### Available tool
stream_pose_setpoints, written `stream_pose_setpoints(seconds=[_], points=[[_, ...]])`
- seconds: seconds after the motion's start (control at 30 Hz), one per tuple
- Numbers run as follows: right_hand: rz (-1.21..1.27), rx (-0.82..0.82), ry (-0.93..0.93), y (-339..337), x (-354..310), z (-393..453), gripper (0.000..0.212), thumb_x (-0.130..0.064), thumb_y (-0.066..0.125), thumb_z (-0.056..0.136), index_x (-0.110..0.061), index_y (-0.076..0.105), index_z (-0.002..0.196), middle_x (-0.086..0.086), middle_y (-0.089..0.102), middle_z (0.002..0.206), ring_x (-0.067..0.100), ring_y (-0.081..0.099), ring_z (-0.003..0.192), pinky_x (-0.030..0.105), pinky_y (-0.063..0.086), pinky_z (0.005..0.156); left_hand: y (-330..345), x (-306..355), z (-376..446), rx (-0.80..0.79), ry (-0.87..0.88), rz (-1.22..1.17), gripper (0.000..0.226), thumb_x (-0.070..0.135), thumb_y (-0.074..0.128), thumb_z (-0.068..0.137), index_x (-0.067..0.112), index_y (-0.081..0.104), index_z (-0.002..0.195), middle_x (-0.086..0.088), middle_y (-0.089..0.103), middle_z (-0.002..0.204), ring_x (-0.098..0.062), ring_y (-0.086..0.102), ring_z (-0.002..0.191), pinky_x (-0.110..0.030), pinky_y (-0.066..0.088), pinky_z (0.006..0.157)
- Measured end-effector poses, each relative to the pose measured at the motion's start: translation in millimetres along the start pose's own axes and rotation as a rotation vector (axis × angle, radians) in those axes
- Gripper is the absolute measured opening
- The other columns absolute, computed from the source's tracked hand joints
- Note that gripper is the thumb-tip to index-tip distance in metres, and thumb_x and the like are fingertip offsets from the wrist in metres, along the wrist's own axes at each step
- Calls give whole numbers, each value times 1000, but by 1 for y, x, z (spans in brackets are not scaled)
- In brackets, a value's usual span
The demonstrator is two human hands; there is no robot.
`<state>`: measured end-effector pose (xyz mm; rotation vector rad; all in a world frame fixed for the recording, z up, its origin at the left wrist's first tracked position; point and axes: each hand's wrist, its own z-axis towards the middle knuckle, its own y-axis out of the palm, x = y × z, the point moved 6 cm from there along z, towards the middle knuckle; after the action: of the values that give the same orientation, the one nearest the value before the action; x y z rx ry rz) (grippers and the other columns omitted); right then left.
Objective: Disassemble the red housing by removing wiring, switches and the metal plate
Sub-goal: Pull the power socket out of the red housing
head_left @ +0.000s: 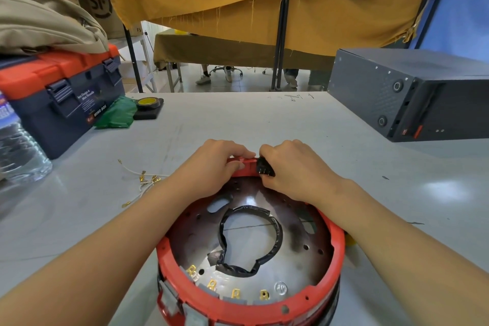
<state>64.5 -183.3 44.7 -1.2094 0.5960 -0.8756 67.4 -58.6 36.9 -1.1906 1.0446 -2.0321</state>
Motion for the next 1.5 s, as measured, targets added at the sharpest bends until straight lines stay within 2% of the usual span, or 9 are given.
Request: stream_pose_setpoints(seconds=[0.2, 0.4, 0.57, 0.73, 0.83, 1.07, 1.24, 1.37, 1.5], points=[[356, 201, 122, -13, 12, -4, 25, -23, 61, 85, -7, 60, 104, 13, 68, 88, 32, 59, 79, 41, 49, 70, -1, 1, 0, 14, 5, -15, 27, 10, 59, 90, 20, 68, 114, 2, 68, 106, -11, 56, 94, -16, 33, 79], [400, 220, 89, -9, 13, -5, 24, -25, 66, 84, -15, 62, 106, 5, 71, 95, 29, 62, 88, 42, 50, 77, -1, 2, 2, -4, -8, -42, 21, 18, 62, 89, 21, 69, 108, 2, 68, 103, -13, 60, 94, -21, 42, 84], [529, 240, -1, -14, 9, -5, 24, -13, 70, 82, -13, 64, 105, 3, 69, 94, 23, 61, 85, 43, 49, 80, -9, 3, 1, 8, -32, -330, 25, 25, 70, 82, 27, 68, 107, 10, 70, 94, -3, 64, 89, -17, 49, 80], [564, 226, -13, -13, 8, -5, 29, -18, 71, 83, -21, 46, 97, -3, 63, 84, 19, 56, 77, 35, 49, 73, -11, 5, -2, 25, -12, -343, 30, 35, 73, 78, 31, 67, 107, 12, 71, 96, 0, 64, 92, -23, 48, 87], [549, 228, -74, -14, 5, -5, 25, -18, 72, 83, -16, 53, 99, -8, 58, 85, 12, 53, 77, 26, 46, 71, -13, 6, -2, 34, -4, -374, 21, 31, 72, 80, 30, 69, 101, 14, 72, 95, 2, 63, 93, -26, 45, 91], [575, 253, -94, -14, 6, -3, 31, -18, 73, 81, -19, 54, 106, -12, 54, 99, 5, 57, 84, 14, 45, 75, -13, -2, -1, 39, -72, -569, 28, 14, 73, 80, 20, 67, 106, -11, 69, 98, -22, 66, 90, -32, 52, 90], [473, 125, -53, -3, 7, 0, 53, -39, 68, 83, -37, 39, 128, -15, 53, 115, -1, 50, 97, 22, 46, 85, -22, -18, -5, 109, -169, -586, 31, 15, 69, 84, 24, 67, 113, -4, 68, 105, -13, 62, 93, -19, 48, 86], [347, -54, -62, 9, 4, 4, 58, -44, 60, 89, -39, 32, 140, -9, 53, 129, 11, 49, 116, 33, 44, 97, -32, -45, -15, 151, -284, -609, 17, 11, 68, 84, 24, 72, 94, 5, 73, 86, 0, 65, 78, -6, 47, 70], [234, -122, -79, 14, 2, 5, 46, -42, 56, 92, -36, 40, 135, -6, 56, 125, 16, 51, 112, 35, 44, 93, -49, -83, -28, 288, -422, -709, 9, 9, 73, 78, 16, 68, 77, 4, 72, 78, -3, 63, 71, -15, 45, 70]])
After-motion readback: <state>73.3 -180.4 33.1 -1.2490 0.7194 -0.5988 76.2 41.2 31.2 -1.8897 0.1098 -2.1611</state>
